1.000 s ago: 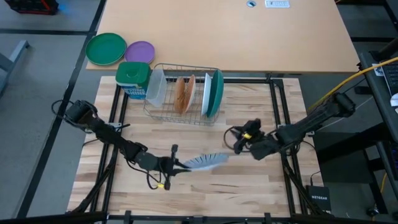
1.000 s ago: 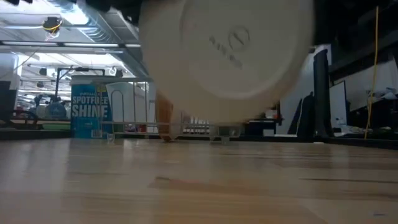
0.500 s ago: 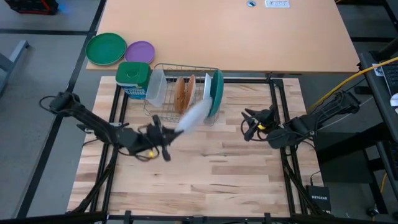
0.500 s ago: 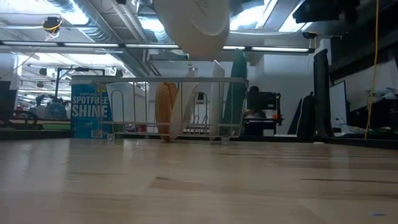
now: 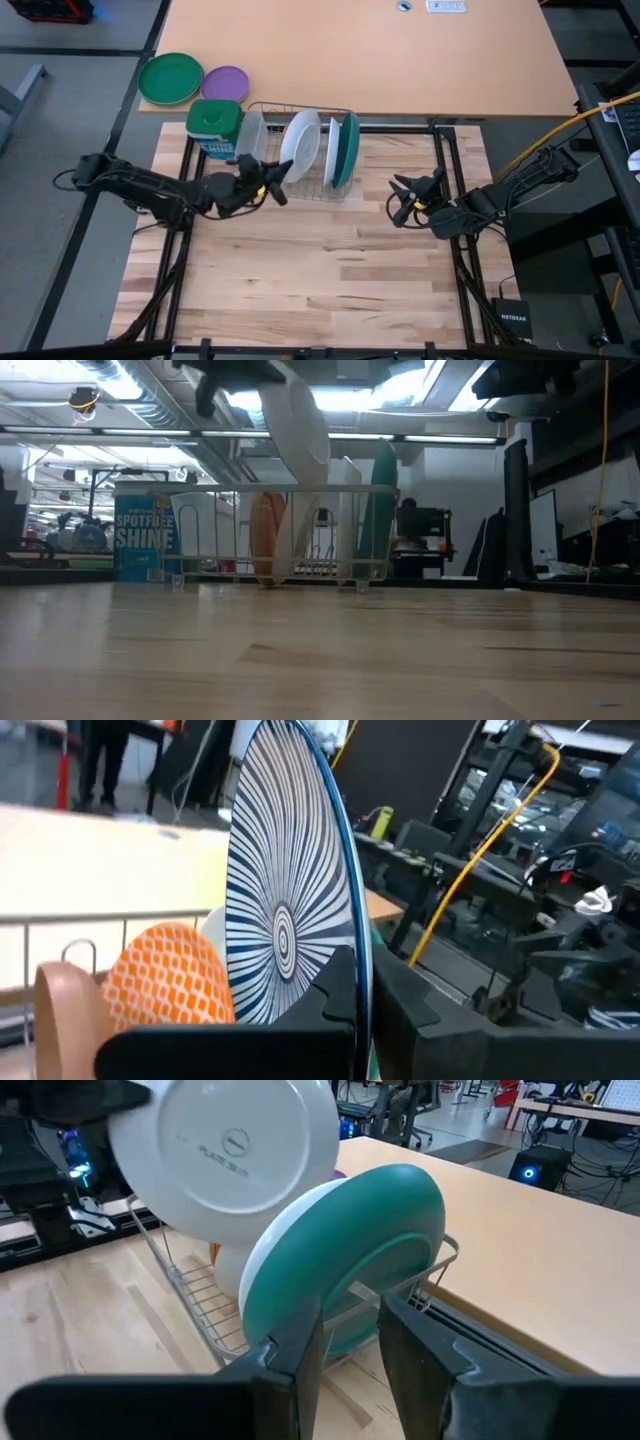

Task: Sort dishes
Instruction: Put the blue patterned plate in the dish rack

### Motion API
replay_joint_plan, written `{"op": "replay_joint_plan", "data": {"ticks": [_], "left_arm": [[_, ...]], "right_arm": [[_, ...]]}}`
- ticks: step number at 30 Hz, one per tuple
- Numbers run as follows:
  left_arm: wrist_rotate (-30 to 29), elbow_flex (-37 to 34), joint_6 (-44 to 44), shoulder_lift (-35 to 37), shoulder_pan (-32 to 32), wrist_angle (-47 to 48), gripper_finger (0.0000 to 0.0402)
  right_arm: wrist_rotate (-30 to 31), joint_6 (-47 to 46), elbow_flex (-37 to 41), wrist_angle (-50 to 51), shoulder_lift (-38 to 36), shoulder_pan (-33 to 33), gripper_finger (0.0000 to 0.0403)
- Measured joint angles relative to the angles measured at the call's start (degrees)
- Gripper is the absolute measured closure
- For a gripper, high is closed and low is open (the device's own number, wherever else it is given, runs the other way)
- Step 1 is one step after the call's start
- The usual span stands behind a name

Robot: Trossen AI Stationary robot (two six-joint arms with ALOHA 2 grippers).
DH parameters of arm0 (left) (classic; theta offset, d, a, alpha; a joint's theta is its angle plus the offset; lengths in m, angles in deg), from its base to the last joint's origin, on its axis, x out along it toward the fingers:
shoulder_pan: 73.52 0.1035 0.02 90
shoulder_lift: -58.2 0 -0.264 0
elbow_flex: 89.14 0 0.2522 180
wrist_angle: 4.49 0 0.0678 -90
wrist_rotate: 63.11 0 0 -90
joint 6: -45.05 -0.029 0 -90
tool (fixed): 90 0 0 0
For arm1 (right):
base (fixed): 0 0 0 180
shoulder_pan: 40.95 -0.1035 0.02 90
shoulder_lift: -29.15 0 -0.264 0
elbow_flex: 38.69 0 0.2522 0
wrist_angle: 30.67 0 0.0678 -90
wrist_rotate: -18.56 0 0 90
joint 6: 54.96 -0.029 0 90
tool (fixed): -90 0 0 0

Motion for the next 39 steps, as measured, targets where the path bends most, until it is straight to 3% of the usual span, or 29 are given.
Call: {"op": "replay_joint_plan", "data": {"ticks": [5,11,20,39], "left_arm": [[5.7,0.0,6.7,0.0,4.0,2.7,0.0401],[7.9,0.0,10.7,-0.7,7.6,3.0,0.0401],[14.1,0.0,17.8,-6.4,12.4,3.0,0.0401],[13.7,0.0,14.6,-9.8,14.2,-2.5,0.0401]], "right_arm": [[0.0,0.0,0.0,0.3,0.0,0.0,0.0299],[0.0,0.0,0.0,0.3,0.0,0.0,0.0299],[0.0,0.0,0.0,0.4,0.0,0.0,0.0299],[-1.1,-0.2,0.0,2.0,0.0,0.0,0.0299]]}}
